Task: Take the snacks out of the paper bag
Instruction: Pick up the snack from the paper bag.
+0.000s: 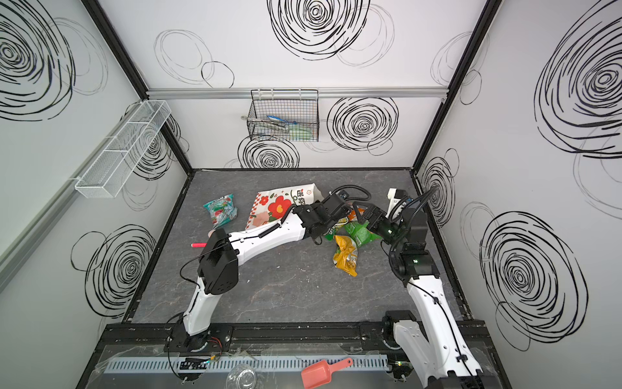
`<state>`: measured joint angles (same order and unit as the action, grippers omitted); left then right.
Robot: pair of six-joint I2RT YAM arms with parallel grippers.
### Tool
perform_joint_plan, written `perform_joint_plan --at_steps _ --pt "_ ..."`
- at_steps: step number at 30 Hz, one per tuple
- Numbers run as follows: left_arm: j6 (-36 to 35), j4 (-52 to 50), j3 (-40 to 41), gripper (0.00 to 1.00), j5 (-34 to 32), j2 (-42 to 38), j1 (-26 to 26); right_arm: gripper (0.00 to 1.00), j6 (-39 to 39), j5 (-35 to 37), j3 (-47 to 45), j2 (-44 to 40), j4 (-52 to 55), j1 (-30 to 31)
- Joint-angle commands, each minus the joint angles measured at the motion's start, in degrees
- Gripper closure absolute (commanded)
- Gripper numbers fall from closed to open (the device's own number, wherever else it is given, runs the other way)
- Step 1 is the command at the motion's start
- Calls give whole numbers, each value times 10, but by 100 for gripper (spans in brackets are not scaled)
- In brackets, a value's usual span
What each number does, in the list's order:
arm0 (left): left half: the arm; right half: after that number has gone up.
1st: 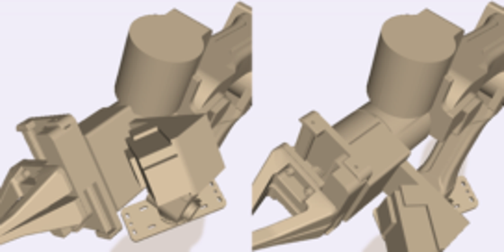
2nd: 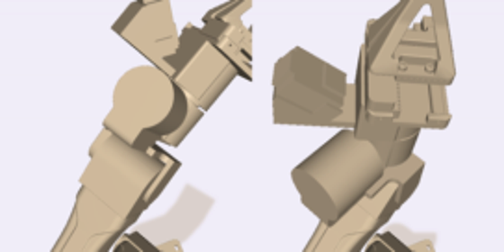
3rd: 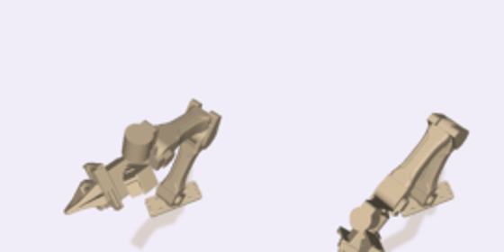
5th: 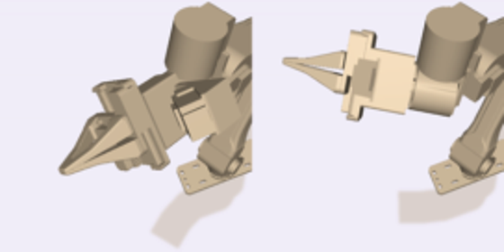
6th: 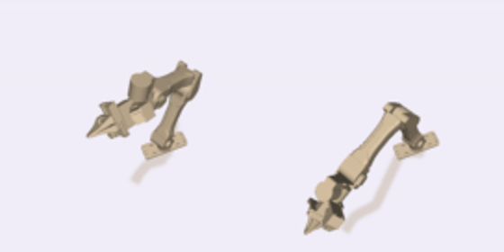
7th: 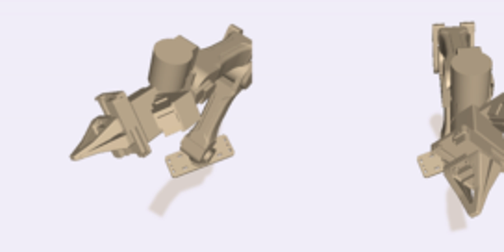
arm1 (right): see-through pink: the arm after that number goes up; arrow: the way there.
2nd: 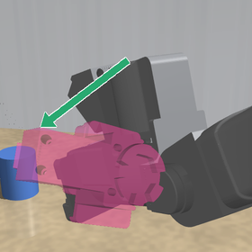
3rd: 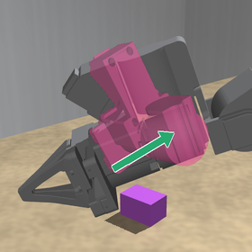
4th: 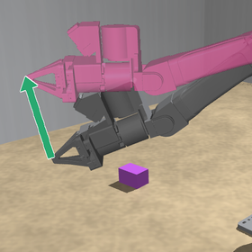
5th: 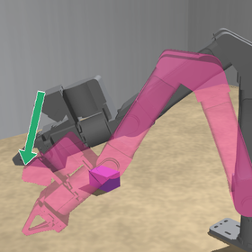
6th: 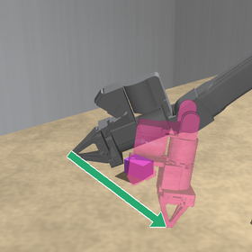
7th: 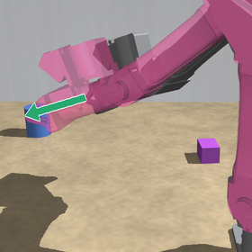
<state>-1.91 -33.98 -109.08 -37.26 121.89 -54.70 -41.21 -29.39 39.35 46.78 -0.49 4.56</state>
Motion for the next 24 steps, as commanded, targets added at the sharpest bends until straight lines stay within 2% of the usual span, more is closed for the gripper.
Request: perform_joint_plan --at_steps 1,6,11,14,18,24 --pt "-9 49 31 100 37 -94 2 13 14 -23 -5 -7 -16 1" --pt "5 136 149 100 174 -227 32 15 0 -50 -22 0 -68 43" --pt "42 197 263 100 251 -325 59 20 -24 17 -42 23 -110 157" --pt "68 222 306 100 297 -360 74 33 -38 70 -64 45 -152 227" --pt "58 266 356 100 355 -410 77 49 -12 117 -71 104 -187 298" --pt "56 318 395 100 437 -458 93 60 52 173 -52 210 -197 374"
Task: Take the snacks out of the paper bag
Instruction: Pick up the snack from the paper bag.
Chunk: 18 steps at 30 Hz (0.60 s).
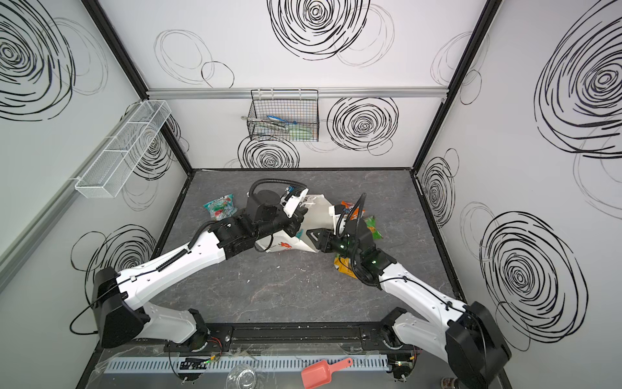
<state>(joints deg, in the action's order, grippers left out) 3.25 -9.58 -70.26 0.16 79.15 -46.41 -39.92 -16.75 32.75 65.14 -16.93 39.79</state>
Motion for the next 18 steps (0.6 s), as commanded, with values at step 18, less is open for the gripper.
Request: perform_joint_plan --at_steps 18 --pt "39 134 93 100 126 -110 41 57 224 266 -21 182 -99 209"
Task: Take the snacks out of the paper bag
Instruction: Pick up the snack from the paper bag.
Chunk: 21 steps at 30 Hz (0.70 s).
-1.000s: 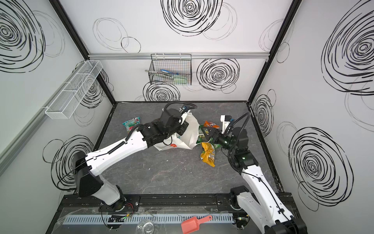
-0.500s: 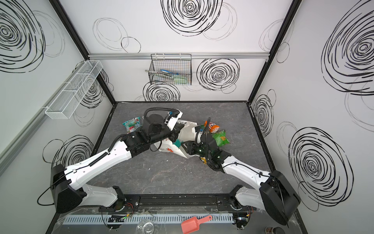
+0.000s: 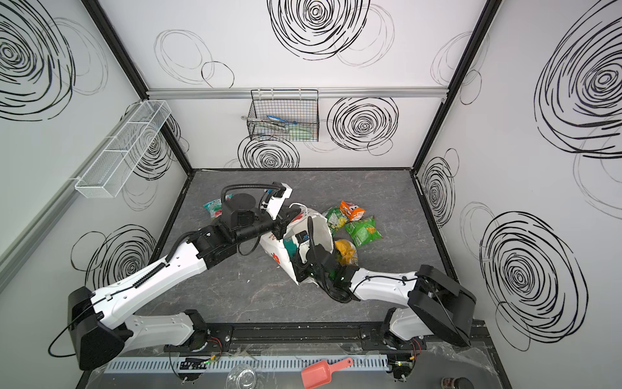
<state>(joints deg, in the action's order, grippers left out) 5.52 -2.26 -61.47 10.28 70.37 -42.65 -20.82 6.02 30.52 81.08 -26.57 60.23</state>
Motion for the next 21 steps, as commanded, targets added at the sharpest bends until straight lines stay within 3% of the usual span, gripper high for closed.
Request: perform_joint_plan --at_steps 1,9,15,21 --pt "22 60 8 100 31 -26 5 56 30 37 8 29 10 5" --pt "56 64 39 100 57 -60 4 41 -4 54 14 -31 28 -16" --pt "67 71 46 100 59 -56 -9 39 -97 -60 39 -61 49 -109" --pt "87 77 27 100 41 -36 -26 38 -135 -84 62 -17 35 -115"
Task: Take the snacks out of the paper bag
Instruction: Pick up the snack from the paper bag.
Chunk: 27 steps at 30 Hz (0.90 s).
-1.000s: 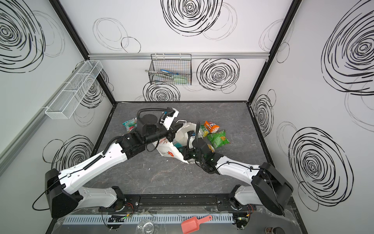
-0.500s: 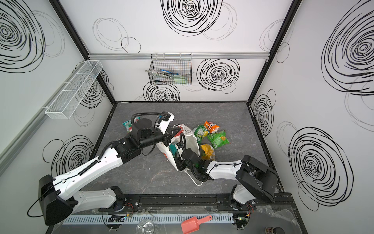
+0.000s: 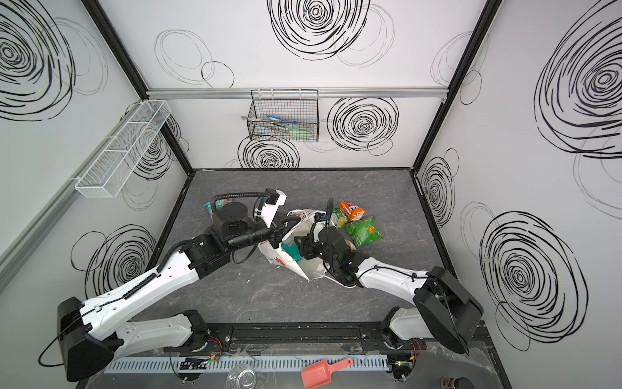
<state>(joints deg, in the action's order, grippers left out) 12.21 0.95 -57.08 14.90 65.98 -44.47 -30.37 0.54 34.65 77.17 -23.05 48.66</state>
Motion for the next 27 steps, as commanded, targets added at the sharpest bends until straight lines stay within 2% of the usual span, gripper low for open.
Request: perform_joint_plan --at_steps 1,7,11,15,18,21,27 --pt "26 51 -19 100 -8 12 -10 37 -45 -37 27 35 -1 0" --pt "62 97 -31 100 3 39 -12 19 -45 -66 57 128 -6 1" --pt "83 108 -48 100 0 63 -13 17 -27 -74 62 174 -29 7" --pt "104 94 -75 100 -15 89 -6 9 41 -50 26 173 -96 46" --pt "114 105 -80 100 4 101 4 3 66 -90 12 177 -122 58" --pt "128 132 -73 100 33 108 9 3 63 -144 10 199 -144 57" --pt "168 187 -64 100 92 120 3 3 32 -241 98 334 -113 36"
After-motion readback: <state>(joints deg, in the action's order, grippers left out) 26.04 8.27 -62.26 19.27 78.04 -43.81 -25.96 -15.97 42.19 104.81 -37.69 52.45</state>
